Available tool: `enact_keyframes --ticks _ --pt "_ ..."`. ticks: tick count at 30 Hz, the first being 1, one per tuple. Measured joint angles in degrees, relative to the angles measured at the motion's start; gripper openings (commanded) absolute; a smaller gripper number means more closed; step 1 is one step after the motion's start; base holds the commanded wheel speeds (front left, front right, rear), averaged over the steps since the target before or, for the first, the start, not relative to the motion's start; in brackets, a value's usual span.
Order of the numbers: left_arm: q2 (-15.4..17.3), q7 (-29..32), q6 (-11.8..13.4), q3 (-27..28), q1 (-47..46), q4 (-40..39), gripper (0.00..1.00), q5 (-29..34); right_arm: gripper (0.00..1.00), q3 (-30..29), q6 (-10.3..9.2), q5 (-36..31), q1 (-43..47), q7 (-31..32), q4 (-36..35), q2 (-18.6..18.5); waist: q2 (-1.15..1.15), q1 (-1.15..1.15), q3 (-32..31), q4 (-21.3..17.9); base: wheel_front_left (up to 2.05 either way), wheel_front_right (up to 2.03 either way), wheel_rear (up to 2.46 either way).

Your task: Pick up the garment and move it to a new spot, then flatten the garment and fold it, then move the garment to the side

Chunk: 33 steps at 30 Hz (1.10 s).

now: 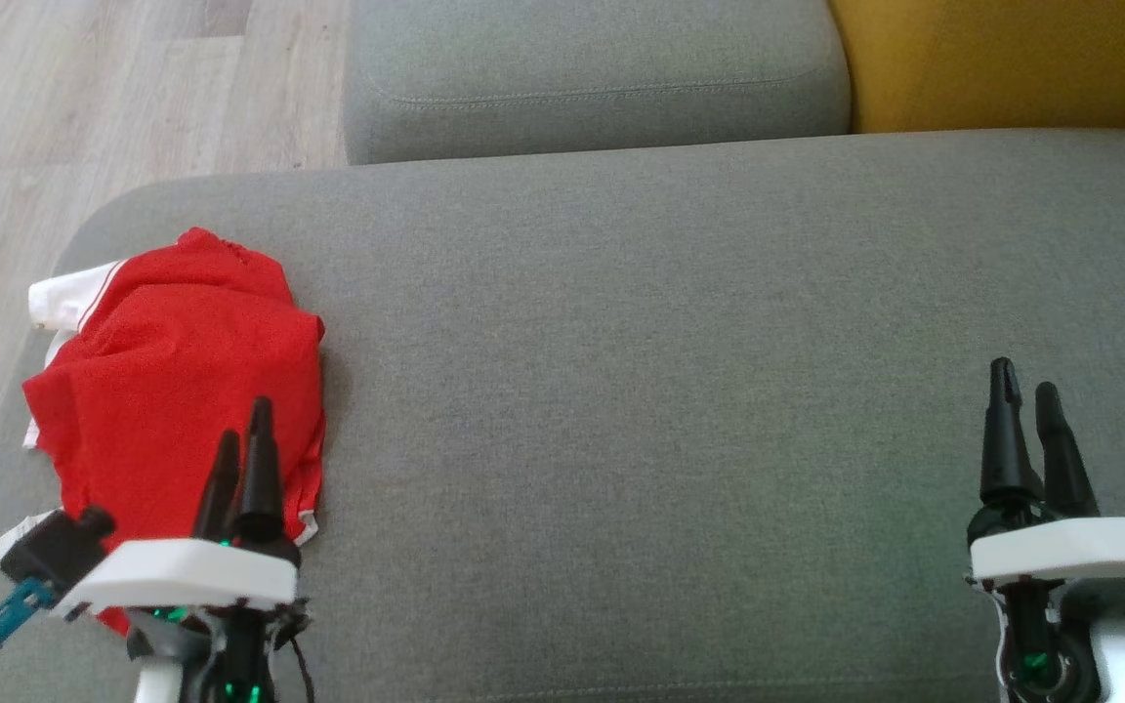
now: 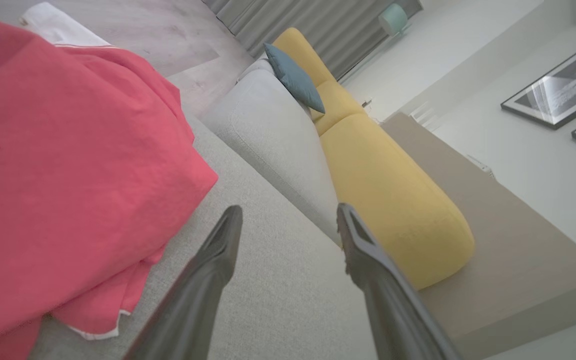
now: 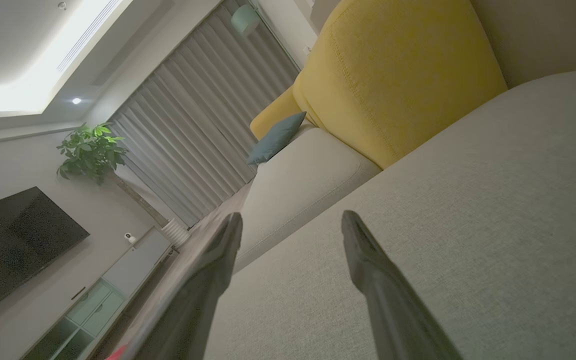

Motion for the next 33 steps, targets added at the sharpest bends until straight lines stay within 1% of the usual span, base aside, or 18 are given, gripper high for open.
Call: enact_keyframes --ticks 4,11,23,25,33 --pt "0.1 -0.5 0.3 -1.7 0.1 -0.2 1.00 5.6 1.00 0.4 0.00 -3.2 0.1 -0.7 0.0 0.0 0.00 0.00 -0.2 -0.1 0.00 0.00 0.00" --pt "0.9 -1.8 2.5 -4.7 0.2 -0.1 1.00 13.7 1.00 1.7 0.00 -8.9 0.5 -1.6 0.1 0.0 0.00 0.00 -0.6 -0.1 0.00 0.00 0.00" --pt "3.9 -3.6 8.2 -11.0 0.2 0.5 1.00 23.7 1.00 2.0 0.00 -20.2 1.3 -3.7 0.0 0.0 0.00 0.00 -1.1 -0.1 0.00 0.00 0.00" --pt "4.1 -3.9 8.6 -11.4 0.2 0.5 1.00 24.5 1.00 2.0 0.00 -21.1 1.3 -3.9 0.0 0.0 0.00 0.00 -1.1 -0.2 0.00 0.00 0.00" --pt "6.0 -5.4 12.8 -15.6 0.1 0.5 1.00 30.7 1.00 2.2 0.00 -29.1 1.3 -5.3 -1.2 0.0 0.00 0.00 -1.4 -0.4 0.00 0.00 0.00"
